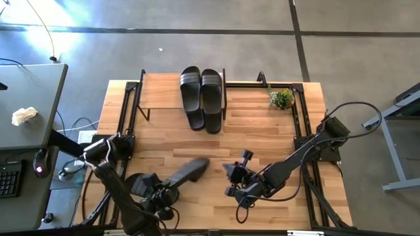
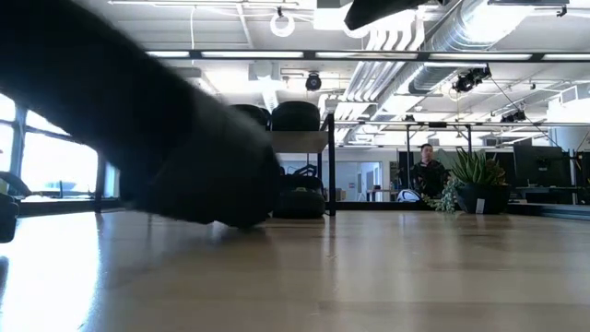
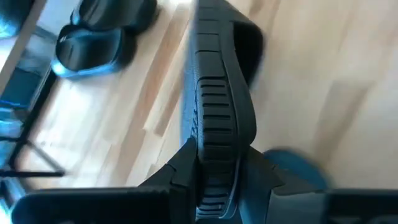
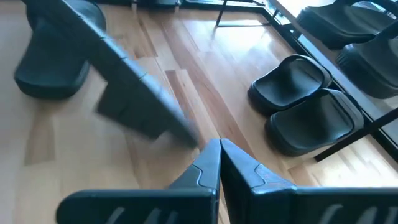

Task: Pick and place slides into the shelf
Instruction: Put the black slipper under the shelf

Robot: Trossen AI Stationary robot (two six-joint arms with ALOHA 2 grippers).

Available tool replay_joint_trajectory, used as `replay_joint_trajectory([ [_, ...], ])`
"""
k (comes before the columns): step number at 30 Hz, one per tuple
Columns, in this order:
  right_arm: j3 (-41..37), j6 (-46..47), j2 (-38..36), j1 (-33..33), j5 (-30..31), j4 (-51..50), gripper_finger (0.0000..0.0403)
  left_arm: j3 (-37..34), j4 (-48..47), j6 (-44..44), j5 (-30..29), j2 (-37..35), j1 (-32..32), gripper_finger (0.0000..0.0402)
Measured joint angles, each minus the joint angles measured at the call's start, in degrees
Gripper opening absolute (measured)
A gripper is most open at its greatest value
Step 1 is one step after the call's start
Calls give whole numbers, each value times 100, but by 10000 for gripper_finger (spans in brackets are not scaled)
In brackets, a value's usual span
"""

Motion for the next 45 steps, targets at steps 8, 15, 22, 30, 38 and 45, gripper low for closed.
replay_joint_trajectory([
  [8,0,388,-575,22,-162,-328,0,984,-81,-228,-387,-203,373,55],
  [15,-254,1332,-1522,480,-214,-1263,0,1284,367,-244,-773,-463,568,55],
  [22,-1872,2641,-3027,1442,196,-618,0,1285,1354,237,-927,-648,735,55],
  [30,-3936,3042,-4248,2221,128,1916,0,1285,3792,2440,-28,-683,1298,55],
  [38,-4319,2528,-5062,2971,-68,2333,0,1285,4695,3461,1389,-679,1917,55],
  [45,-4319,2415,-5629,3834,535,2332,0,1282,4903,3951,2410,-674,2448,55],
])
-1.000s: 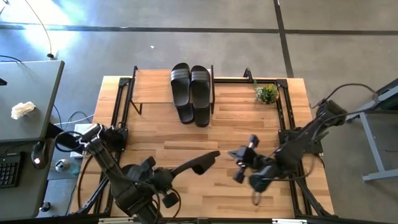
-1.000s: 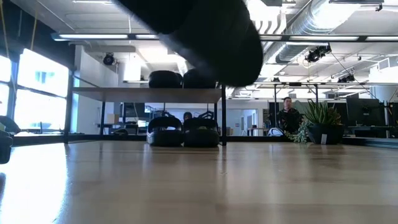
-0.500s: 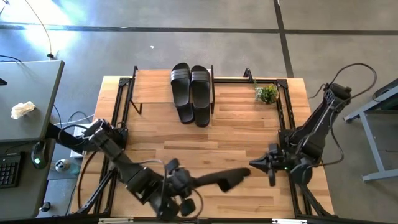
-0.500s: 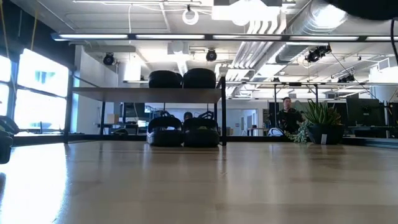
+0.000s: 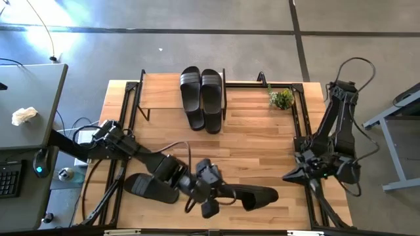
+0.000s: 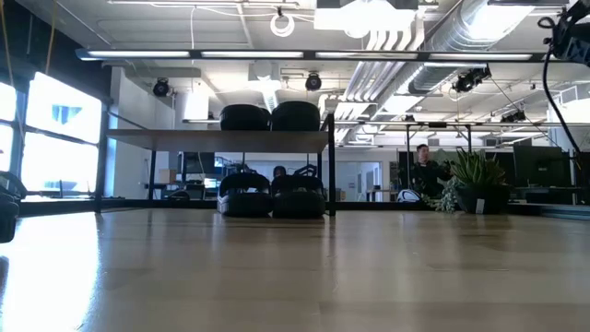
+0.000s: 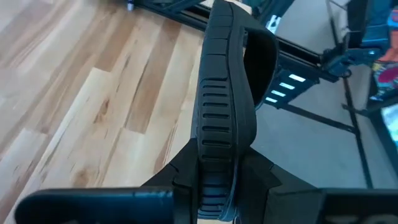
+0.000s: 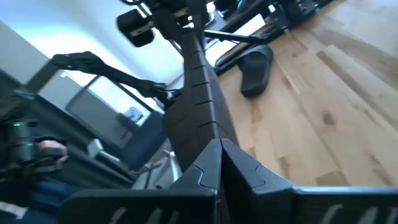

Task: Pick and place slides into the shelf
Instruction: Put the black slipper under the shelf

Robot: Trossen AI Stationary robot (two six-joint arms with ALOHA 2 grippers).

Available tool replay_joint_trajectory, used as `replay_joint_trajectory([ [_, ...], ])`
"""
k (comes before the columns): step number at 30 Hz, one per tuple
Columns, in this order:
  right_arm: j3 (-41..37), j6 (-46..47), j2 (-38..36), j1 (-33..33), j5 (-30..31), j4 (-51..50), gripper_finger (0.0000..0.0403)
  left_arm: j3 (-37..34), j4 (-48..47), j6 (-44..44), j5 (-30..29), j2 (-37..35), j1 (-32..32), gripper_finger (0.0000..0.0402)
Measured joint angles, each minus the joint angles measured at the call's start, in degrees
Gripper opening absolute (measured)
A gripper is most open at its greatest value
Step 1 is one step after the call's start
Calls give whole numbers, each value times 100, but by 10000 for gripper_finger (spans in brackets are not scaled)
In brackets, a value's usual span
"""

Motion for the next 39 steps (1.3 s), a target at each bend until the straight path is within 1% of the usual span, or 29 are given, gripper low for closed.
replay_joint_trajectory([
  [4,0,308,36,343,71,-34,1,0,129,276,827,0,382,55],
  [7,0,590,123,483,68,-60,10,0,129,419,1480,0,684,55],
  [10,0,930,242,583,-41,-70,34,0,128,461,1976,0,971,55],
  [13,0,1260,376,613,-97,-169,70,0,128,474,2285,-4,1212,55],
  [16,0,1539,474,612,-137,-414,109,0,122,522,2448,-11,1385,55],
  [18,0,1717,496,612,-274,-639,130,0,122,544,2566,-17,1463,55],
  [20,2,1917,493,612,-445,-818,147,0,122,580,2695,-17,1523,55],
  [22,2,2077,494,612,-484,-1017,157,0,122,607,2778,-20,1561,55],
  [27,2,2234,494,504,-437,-1490,163,0,126,614,2905,-26,1626,55],
  [32,2,2188,494,305,-596,-1740,163,0,137,614,2908,-26,1649,55],
  [39,2,1826,494,78,-870,-1624,163,0,139,523,2927,-28,1761,55],
])
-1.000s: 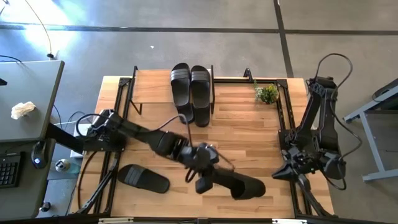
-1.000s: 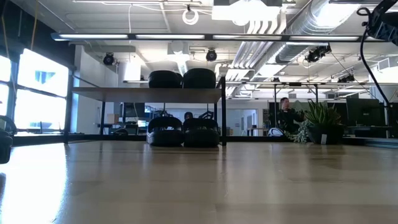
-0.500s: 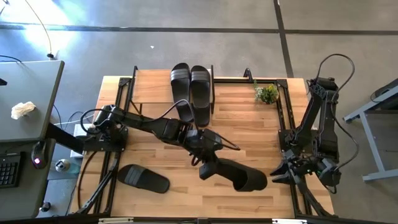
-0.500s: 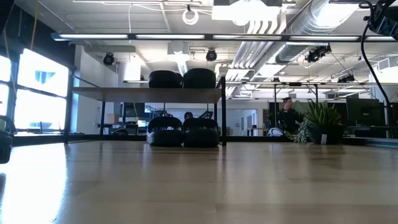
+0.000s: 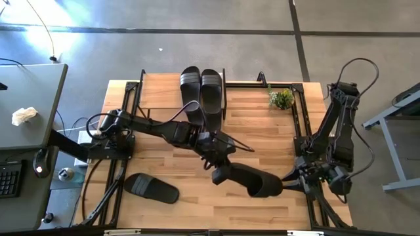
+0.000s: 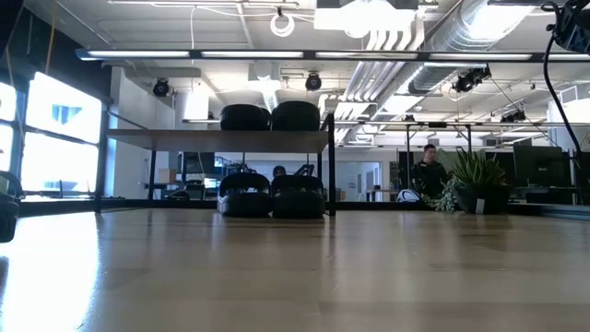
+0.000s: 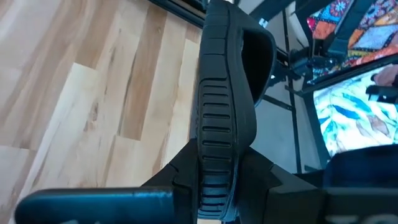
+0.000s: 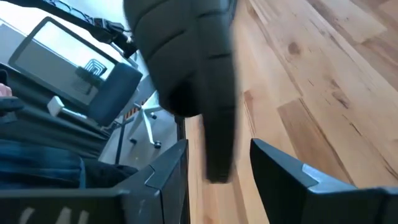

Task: Pick and place slides into the shelf
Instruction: Put the black slipper under the shelf

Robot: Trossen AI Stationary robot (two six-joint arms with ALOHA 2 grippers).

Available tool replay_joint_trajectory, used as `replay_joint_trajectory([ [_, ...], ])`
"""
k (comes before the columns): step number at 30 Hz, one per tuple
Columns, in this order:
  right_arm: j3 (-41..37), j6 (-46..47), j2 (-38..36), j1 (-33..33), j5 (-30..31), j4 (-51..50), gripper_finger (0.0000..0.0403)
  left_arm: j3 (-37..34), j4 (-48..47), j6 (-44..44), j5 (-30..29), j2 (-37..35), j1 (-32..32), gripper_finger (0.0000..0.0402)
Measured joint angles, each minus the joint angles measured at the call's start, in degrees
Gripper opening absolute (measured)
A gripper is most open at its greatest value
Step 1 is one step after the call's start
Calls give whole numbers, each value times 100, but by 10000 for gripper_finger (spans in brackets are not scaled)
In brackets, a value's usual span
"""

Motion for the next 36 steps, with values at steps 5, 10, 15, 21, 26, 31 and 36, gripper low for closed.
replay_joint_trajectory([
  [5,0,-80,77,-131,-143,-19,163,0,9,-14,1,-2,86,55],
  [10,0,-289,295,-491,-225,-45,163,0,195,-44,73,-7,125,55],
  [15,0,-393,420,-803,-251,-26,157,-2,219,-27,86,-7,125,55],
  [21,0,-484,422,-934,-180,-21,91,-2,207,318,78,-7,123,57],
  [26,0,-502,417,-948,-134,-24,17,-2,5,829,68,-7,125,78],
  [31,4,-187,413,-962,-123,10,29,0,-493,1371,46,-64,130,85],
  [36,7,27,411,-970,-98,127,13,0,-752,1725,22,-151,132,86],
])
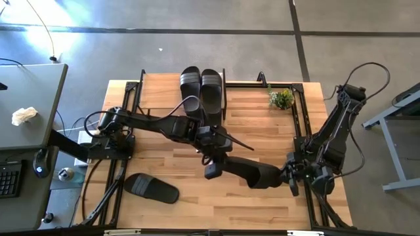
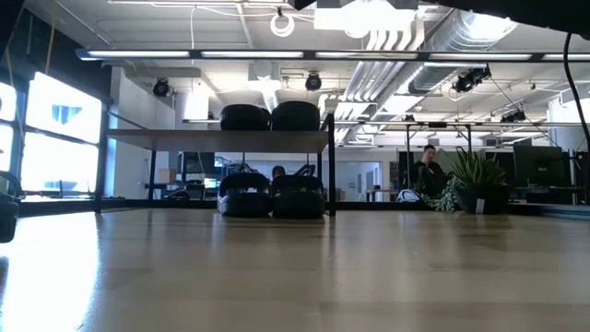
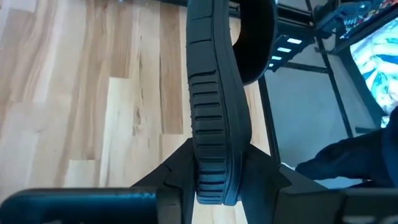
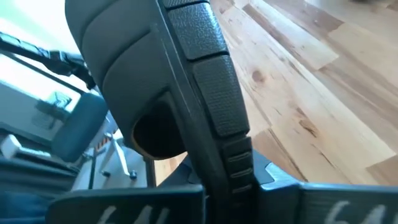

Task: Pick and place slides into the shelf
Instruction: Put the black slipper under the shelf

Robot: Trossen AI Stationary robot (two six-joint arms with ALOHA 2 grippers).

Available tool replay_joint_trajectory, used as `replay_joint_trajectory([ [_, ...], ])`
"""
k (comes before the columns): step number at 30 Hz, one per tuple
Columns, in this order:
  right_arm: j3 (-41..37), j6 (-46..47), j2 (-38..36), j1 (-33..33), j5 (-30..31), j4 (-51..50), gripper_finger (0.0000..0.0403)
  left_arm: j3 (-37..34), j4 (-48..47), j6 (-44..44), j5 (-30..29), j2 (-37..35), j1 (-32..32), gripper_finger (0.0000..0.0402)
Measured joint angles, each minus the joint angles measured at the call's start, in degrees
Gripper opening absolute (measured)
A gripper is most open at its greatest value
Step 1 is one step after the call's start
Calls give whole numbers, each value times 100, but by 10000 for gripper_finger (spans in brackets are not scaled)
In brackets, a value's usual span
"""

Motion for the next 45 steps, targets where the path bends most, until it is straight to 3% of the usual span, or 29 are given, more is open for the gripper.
replay_joint_trajectory([
  [4,0,-52,-2,-206,1,308,12,6,-171,301,-99,-144,4,87],
  [10,-2,-594,4,-665,-68,939,12,10,-662,859,-758,-402,29,88],
  [18,-15,-1125,9,-1692,-1186,1474,12,4,-1165,1418,-638,-461,31,88],
  [23,-15,-1062,9,-2179,-1783,1515,12,2,-1621,1778,-896,-446,32,92],
  [29,-15,-1006,7,-2449,-2075,1528,12,0,-1733,1828,-1039,-439,28,151],
  [36,-15,-865,-2,-2476,-2033,1600,11,-4,-1777,1868,-1978,-438,22,228],
  [45,-7,-938,-7,-2476,-2097,1560,10,-11,-2401,1667,-2554,-686,22,248],
])
